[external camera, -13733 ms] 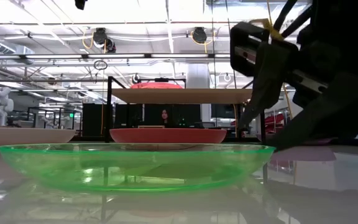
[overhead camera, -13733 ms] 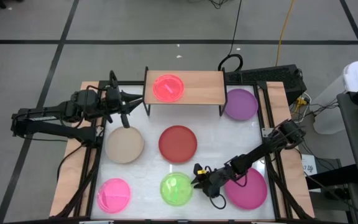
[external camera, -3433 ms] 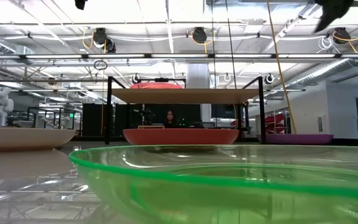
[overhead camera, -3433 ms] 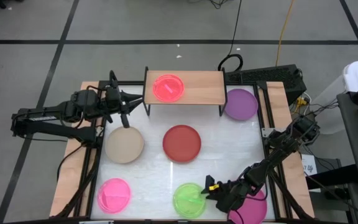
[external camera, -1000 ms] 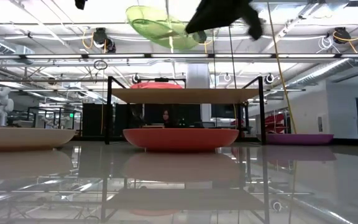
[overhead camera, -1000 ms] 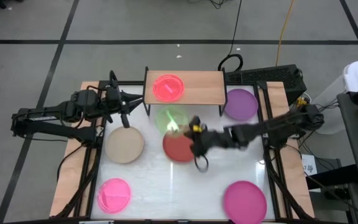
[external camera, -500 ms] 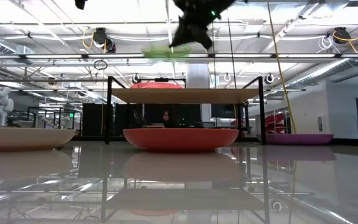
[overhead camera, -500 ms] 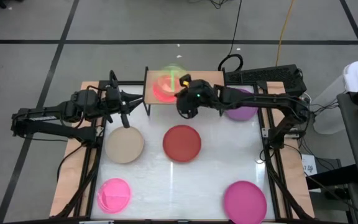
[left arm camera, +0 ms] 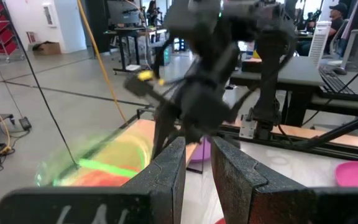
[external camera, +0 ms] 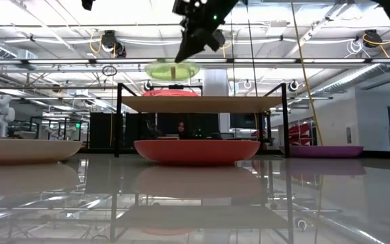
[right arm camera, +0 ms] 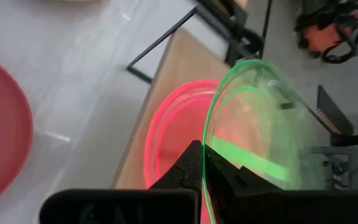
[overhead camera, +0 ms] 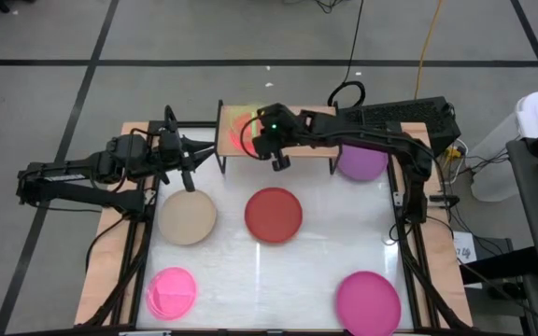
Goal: Place and stack plates onto a shelf
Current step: Stack the small green plate on top of the small pink plate on the shelf, then stack the small pink plate on top of the small green plate on the shelf
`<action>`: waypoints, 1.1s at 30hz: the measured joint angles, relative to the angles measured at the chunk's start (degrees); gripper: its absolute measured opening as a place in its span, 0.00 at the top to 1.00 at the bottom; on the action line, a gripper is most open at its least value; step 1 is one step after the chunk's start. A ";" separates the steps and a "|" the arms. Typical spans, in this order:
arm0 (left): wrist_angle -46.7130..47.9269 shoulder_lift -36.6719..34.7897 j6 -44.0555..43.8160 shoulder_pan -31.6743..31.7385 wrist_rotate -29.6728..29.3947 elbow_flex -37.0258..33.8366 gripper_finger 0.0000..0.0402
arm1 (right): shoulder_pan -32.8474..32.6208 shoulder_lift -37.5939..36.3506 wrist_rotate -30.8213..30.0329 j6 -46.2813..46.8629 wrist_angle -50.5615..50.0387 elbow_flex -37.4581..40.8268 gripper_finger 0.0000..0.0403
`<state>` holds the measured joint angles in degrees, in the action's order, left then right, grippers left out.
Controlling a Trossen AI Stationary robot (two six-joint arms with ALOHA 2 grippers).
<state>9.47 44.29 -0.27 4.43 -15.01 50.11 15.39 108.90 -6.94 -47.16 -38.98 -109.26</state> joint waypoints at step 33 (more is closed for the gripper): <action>-0.02 0.00 -0.01 -0.01 -0.02 0.00 0.79 | 1.04 0.08 -3.41 -0.04 17.60 11.94 0.80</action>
<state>9.45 44.29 -0.29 4.42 -15.03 50.11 16.43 108.98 -10.35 -47.20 -21.38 -97.32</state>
